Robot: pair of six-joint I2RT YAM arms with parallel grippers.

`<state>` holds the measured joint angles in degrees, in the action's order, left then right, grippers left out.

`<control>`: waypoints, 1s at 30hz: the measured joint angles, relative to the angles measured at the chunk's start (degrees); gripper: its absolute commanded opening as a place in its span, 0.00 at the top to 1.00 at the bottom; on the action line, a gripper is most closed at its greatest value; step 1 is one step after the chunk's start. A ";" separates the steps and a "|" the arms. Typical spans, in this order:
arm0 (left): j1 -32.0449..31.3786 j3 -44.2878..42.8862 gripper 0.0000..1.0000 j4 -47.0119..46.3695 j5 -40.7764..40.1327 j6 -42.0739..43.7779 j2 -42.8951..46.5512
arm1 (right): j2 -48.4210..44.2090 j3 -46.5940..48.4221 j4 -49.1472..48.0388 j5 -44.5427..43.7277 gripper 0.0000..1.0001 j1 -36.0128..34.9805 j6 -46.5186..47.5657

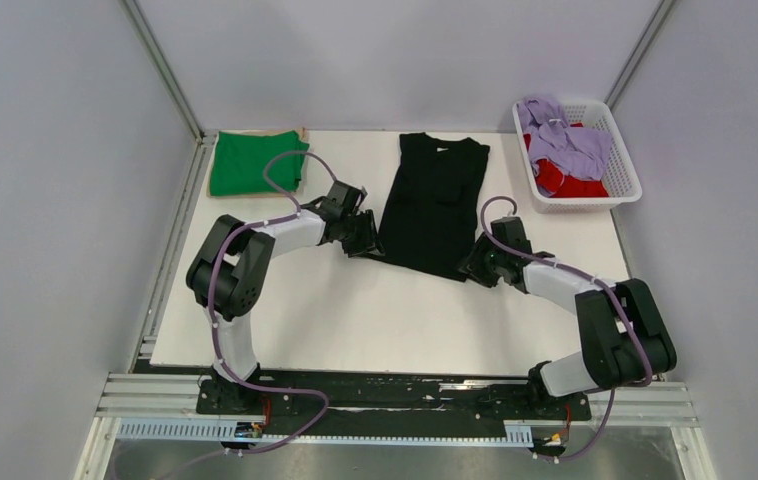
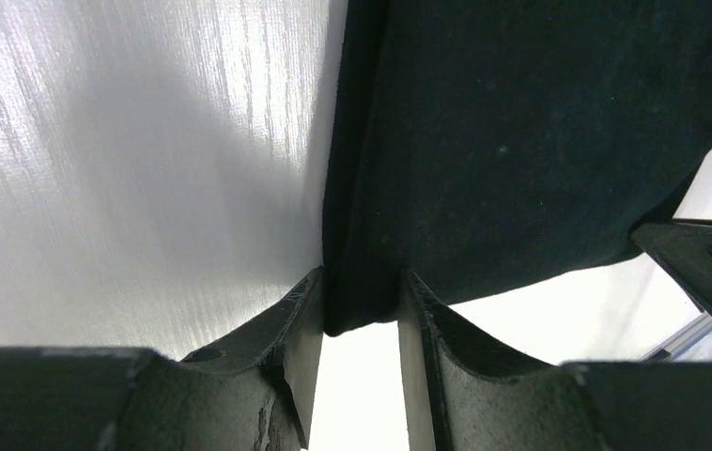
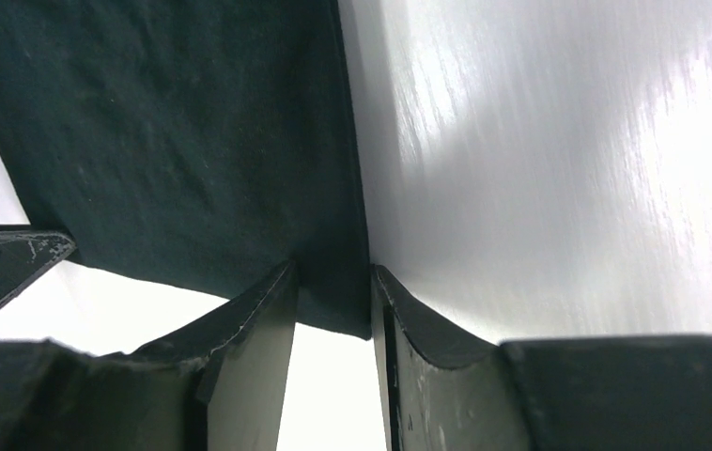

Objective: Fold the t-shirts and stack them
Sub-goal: Grab one side of the 2/3 rectangular tshirt with both arms, then fold the long partially folded tshirt into a neat square

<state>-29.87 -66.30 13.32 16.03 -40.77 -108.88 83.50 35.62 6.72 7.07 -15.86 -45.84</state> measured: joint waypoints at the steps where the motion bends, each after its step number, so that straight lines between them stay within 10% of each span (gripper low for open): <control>1: -0.02 -0.02 0.59 0.04 -0.11 0.00 -0.02 | -0.35 -0.11 0.39 -0.17 0.62 -0.11 0.02; 13: -0.04 -1.44 1.00 0.02 1.55 -0.17 -2.05 | -2.71 -1.51 2.54 -3.74 0.81 -2.38 0.96; 16: -0.07 -1.42 1.00 -0.15 1.95 -0.04 -2.05 | -2.12 -1.31 2.16 -4.92 1.00 -3.82 1.11; 30: -0.39 14.93 1.00 6.29 -1.29 2.56 21.38 | -17.44 -2.62 12.79 8.81 1.00 -14.71 6.36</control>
<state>-30.26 -51.37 19.62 14.74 -38.22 -87.50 66.06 32.99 19.51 15.88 -30.57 -39.48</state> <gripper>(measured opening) 0.017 0.014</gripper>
